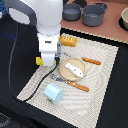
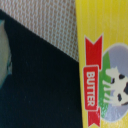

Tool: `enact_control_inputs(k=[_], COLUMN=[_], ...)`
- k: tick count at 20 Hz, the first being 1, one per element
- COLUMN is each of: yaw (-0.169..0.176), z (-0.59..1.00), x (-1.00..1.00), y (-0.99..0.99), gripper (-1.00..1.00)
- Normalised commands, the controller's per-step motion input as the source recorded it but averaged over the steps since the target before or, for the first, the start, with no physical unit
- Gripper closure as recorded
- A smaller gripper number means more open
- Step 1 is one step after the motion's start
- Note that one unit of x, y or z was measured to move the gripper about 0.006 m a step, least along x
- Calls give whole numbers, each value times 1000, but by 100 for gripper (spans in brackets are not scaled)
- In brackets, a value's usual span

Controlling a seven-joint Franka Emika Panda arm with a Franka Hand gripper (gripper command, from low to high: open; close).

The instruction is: Interact with the objects in diverse but meaningful ways.

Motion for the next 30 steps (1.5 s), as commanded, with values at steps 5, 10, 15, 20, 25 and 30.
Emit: enact_control_inputs(k=[5,10,15,20,25,30], yaw=[75,67,-6,-3,-53,-76], z=[-211,-127,918,1000,823,534], x=[-463,-381,-18,127,736,859], y=[0,0,345,356,287,189], gripper=[100,100,100,100,100,100])
